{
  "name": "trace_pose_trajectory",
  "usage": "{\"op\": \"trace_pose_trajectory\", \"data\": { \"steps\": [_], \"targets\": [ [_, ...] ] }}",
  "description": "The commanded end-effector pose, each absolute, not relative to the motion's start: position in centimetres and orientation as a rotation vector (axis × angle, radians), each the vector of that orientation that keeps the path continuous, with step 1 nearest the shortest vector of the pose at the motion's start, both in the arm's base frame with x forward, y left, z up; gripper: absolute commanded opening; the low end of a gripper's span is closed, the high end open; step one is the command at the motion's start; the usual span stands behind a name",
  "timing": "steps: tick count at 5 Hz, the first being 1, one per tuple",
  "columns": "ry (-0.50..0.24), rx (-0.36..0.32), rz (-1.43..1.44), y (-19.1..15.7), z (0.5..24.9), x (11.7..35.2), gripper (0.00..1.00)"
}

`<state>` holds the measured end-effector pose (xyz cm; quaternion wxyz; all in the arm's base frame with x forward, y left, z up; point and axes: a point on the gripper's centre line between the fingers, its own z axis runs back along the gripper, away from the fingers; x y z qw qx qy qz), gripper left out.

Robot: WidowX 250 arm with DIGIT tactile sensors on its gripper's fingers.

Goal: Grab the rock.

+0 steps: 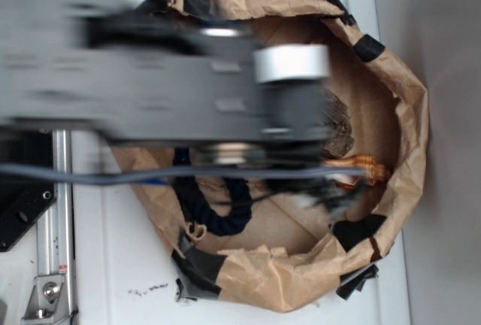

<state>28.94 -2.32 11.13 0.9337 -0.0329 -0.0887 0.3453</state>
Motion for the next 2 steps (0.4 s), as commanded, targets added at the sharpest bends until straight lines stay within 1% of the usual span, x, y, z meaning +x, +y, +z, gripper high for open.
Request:
{"op": "trace_pose_trajectory", "data": {
  "steps": [1,2],
  "targets": [
    [-0.253,-0.047,0.733,0.5,8.5,33.9,1.00],
    [-0.286,-0.027,0.704,0.7,8.9,32.4,1.00]
  ]
}}
